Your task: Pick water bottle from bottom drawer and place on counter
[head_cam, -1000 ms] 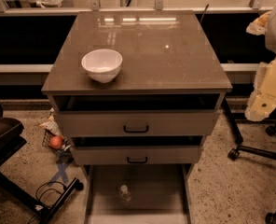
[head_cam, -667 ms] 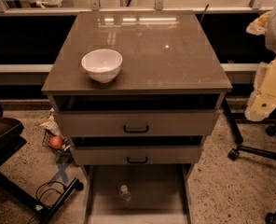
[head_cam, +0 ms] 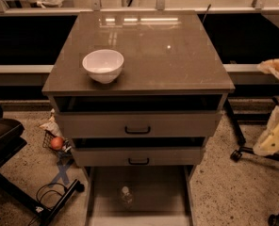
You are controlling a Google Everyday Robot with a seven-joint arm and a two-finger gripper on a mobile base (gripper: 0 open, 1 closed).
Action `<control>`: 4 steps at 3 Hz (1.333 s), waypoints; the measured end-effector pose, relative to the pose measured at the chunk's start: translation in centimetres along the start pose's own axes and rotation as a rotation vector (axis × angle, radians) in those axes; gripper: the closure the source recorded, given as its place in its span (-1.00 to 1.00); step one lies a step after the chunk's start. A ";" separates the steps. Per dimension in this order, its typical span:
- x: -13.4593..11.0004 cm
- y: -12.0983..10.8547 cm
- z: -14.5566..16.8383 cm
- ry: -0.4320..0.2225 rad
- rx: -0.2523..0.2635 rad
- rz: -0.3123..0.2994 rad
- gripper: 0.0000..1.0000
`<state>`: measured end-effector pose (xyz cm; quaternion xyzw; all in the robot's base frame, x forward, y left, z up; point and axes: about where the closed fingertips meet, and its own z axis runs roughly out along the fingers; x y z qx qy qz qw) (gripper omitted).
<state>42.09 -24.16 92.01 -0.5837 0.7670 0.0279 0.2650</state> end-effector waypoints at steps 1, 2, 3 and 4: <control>6.0 2.2 5.3 -0.211 0.038 0.102 -1.00; 8.7 3.3 7.2 -0.426 0.053 0.149 -1.00; 9.6 3.6 7.7 -0.456 0.070 0.118 -1.00; 9.4 4.0 8.6 -0.468 0.055 0.124 -1.00</control>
Offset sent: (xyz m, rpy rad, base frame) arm -0.0423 -0.0629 -0.1344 0.5879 -0.3786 0.2230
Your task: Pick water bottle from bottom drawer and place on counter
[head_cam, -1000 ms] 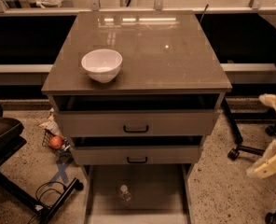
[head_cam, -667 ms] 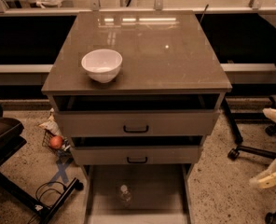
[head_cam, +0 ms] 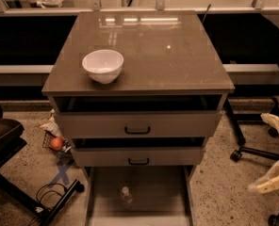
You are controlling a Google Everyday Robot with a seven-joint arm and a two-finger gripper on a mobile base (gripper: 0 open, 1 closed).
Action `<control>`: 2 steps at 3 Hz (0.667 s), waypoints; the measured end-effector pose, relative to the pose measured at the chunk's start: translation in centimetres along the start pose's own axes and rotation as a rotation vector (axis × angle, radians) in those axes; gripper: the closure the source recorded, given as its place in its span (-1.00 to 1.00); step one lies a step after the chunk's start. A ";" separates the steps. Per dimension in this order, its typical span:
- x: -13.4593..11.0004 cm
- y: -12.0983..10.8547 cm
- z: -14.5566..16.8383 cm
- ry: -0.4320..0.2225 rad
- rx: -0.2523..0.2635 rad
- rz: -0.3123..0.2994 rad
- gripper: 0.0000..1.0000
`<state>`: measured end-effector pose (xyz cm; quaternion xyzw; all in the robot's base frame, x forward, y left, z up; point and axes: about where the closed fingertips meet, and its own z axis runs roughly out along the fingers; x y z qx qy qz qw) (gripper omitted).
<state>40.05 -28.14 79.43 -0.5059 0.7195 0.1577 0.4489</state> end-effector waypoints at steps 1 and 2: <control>0.3 0.3 0.5 -0.012 -0.004 0.002 -1.00; 3.5 2.8 5.1 -0.129 -0.033 0.015 -1.00</control>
Offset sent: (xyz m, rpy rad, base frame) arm -0.0126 0.0746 -0.2022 0.4010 -0.0938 0.1479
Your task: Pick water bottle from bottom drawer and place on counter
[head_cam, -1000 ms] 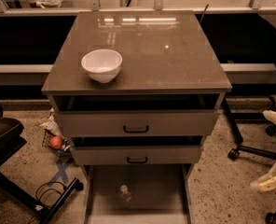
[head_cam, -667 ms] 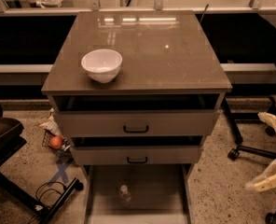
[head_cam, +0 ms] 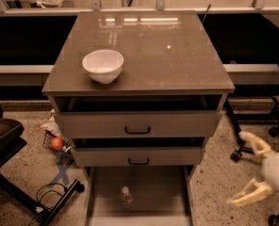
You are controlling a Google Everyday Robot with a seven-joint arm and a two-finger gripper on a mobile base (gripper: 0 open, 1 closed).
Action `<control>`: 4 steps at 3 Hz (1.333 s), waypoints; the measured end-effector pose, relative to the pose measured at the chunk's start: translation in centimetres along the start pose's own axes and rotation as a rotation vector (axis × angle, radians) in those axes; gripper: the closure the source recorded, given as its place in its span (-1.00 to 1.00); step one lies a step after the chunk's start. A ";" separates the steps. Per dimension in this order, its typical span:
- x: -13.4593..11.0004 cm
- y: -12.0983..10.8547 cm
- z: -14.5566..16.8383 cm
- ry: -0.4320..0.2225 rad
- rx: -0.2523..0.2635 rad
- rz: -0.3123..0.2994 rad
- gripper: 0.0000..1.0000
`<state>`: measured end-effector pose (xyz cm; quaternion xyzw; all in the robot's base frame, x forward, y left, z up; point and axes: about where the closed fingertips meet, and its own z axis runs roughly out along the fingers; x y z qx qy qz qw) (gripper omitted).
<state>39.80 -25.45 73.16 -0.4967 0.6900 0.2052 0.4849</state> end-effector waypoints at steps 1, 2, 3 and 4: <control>4.8 3.9 5.1 -0.161 -0.038 0.001 -1.00; 9.4 7.3 9.8 -0.287 -0.073 0.029 -1.00; 9.3 7.4 10.0 -0.283 -0.077 0.027 -1.00; 9.9 8.0 12.2 -0.230 -0.081 0.011 -1.00</control>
Offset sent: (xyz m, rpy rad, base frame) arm -0.0303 0.0794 -0.1952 0.3553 -0.0956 0.1443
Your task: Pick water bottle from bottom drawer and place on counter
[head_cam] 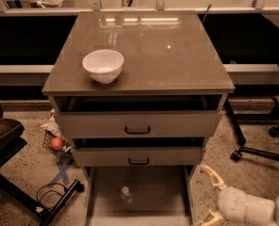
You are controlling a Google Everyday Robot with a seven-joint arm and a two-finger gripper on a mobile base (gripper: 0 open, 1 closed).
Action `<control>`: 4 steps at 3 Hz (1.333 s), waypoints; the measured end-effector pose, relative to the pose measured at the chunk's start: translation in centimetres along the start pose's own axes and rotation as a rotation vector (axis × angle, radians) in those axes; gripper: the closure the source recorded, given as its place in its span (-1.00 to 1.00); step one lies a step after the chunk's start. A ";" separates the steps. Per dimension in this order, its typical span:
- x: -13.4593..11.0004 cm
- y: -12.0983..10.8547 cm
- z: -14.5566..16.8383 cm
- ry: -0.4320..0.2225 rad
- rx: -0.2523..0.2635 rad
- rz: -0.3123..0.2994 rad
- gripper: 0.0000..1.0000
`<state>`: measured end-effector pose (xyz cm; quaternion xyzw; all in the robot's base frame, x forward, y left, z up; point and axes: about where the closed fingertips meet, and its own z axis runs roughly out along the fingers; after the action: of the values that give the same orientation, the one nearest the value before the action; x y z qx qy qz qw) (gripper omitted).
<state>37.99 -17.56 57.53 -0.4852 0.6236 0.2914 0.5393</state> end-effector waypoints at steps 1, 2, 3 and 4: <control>3.3 1.4 5.4 0.094 -0.037 -0.061 -1.00; 9.1 2.7 10.9 0.124 -0.082 -0.070 -1.00; 13.8 3.4 15.5 0.126 -0.126 -0.055 -1.00; 17.4 3.6 19.7 0.130 -0.164 -0.024 -1.00</control>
Offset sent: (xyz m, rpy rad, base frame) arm 0.0388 0.1221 -0.2089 -0.1802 0.0318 0.1198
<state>43.25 -3.86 35.44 -0.5531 0.6254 0.3030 0.4594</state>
